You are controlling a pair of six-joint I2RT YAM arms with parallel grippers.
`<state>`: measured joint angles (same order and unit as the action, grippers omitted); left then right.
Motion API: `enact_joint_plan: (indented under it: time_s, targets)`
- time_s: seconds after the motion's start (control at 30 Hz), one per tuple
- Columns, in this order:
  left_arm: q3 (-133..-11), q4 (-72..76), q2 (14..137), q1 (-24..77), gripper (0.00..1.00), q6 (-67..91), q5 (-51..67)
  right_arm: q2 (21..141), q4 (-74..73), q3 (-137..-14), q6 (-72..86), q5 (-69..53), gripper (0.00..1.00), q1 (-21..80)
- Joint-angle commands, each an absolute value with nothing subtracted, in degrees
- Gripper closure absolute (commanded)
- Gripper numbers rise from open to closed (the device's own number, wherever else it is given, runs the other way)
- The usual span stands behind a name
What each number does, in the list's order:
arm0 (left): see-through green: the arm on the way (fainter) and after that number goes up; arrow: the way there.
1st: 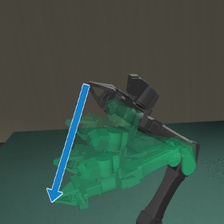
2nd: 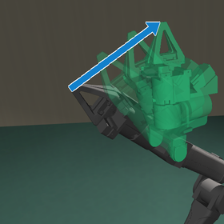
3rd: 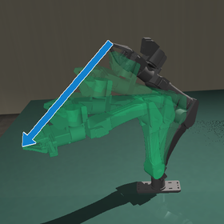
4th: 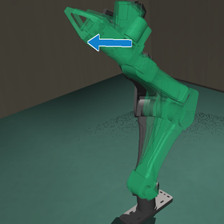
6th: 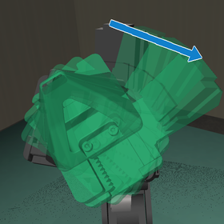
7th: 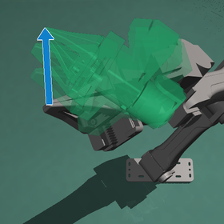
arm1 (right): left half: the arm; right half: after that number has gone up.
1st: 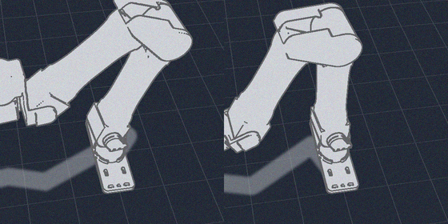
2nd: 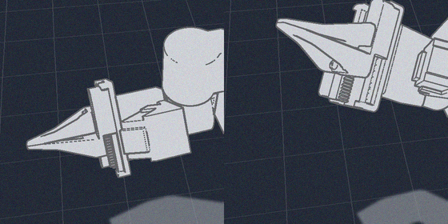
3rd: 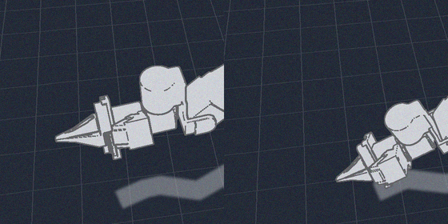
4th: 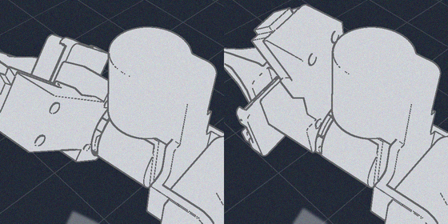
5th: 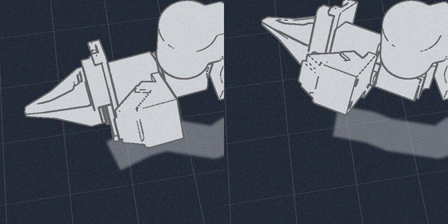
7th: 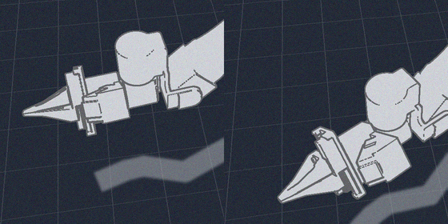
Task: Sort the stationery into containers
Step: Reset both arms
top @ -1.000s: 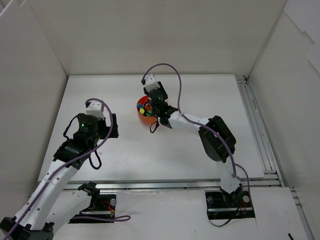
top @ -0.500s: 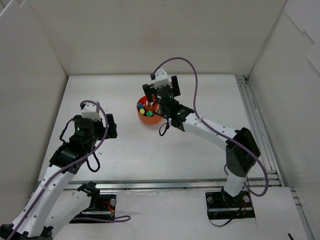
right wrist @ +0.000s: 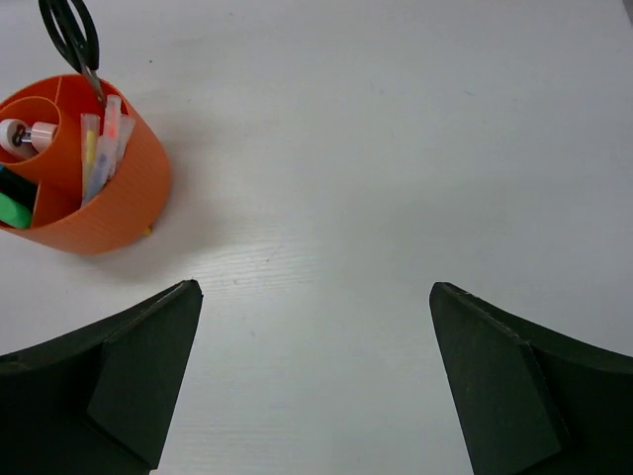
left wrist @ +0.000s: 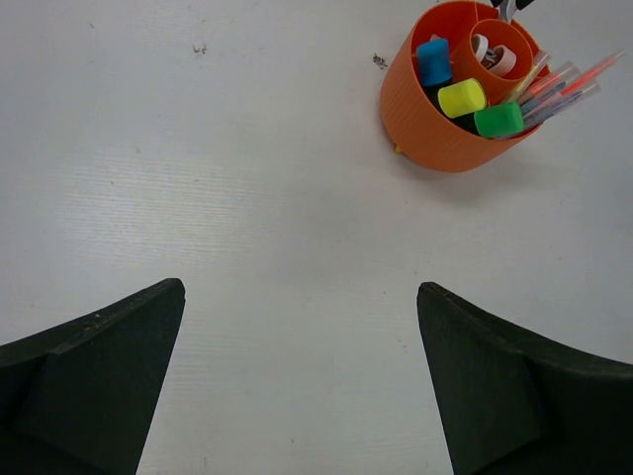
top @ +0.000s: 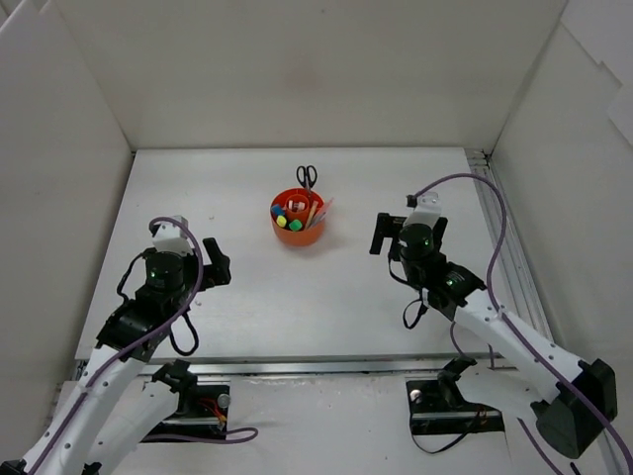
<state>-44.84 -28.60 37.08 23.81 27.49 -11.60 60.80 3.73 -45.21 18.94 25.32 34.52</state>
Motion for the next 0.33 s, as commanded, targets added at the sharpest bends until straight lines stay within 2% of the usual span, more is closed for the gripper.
enact_joint_plan:
  time_s: [0.0,0.3]
  targets:
    - [-45.26,-23.47,37.7,24.26,0.01,28.65,-10.02,51.61,1.94,-42.28,22.85,29.52,0.02,34.19]
    - [-43.33,-22.59,35.6,24.26,0.01,29.35,-10.99,39.29,0.35,-36.91,22.77,31.38,0.02,33.84]
